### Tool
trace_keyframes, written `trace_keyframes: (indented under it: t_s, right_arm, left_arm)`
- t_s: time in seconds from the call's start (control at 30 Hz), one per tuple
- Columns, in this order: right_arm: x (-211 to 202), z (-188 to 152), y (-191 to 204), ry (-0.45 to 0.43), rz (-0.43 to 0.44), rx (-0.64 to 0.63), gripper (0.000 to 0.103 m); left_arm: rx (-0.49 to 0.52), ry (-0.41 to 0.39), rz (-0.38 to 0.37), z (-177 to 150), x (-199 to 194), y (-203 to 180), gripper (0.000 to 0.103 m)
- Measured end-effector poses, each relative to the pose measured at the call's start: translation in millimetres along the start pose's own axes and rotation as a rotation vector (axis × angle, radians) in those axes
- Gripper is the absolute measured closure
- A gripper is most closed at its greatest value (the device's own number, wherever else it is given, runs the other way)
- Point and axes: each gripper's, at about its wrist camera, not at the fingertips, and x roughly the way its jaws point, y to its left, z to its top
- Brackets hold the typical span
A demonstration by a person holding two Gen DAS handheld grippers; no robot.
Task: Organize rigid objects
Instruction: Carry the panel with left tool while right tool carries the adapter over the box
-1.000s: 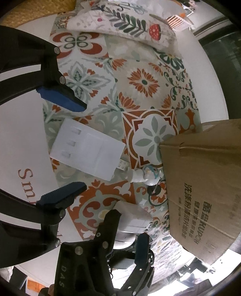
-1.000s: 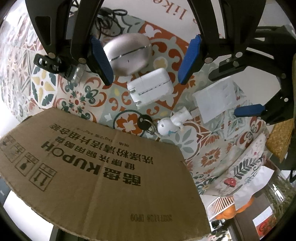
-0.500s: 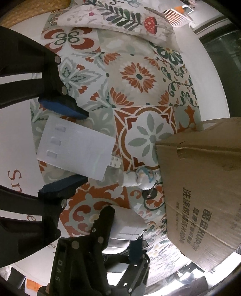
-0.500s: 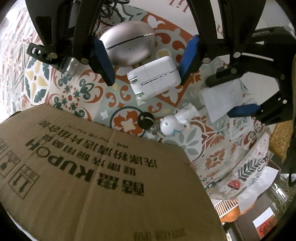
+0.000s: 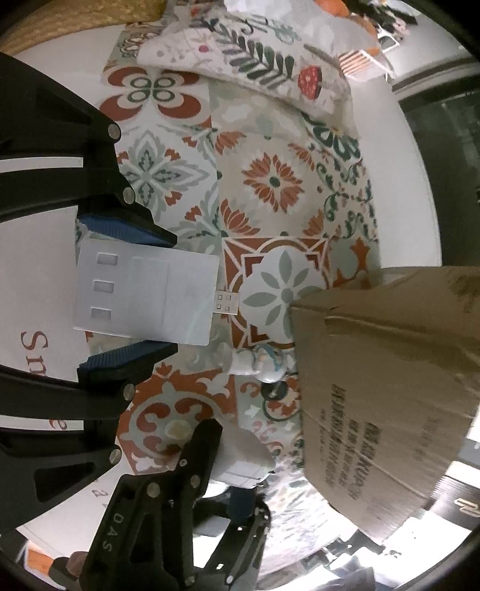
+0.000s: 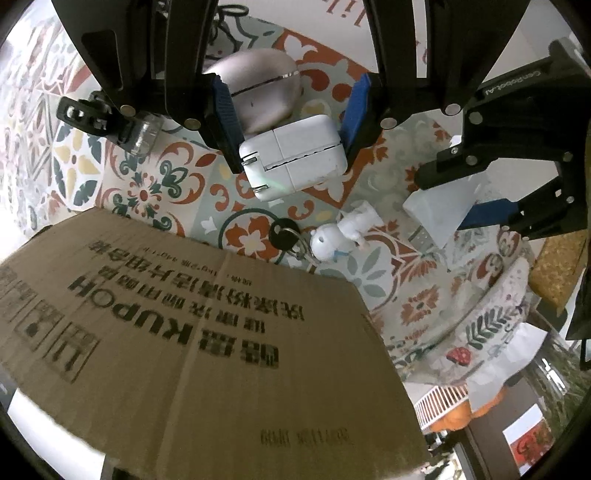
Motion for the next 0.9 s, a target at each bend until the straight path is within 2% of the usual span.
trace_keyframes:
  t_s: [0.37,0.9]
  right_arm:
    - [-40,2,-5,-0.074,-0.029,0.05,0.052]
    - [-105,-2,-20,-0.218,-0.062,0.128,0.052]
  left_arm:
    - [-0.046,-0.087,0.018,4,-37,-7,0.053]
    - [-0.015,-0.232,0.008,25,-99,-31,0.053]
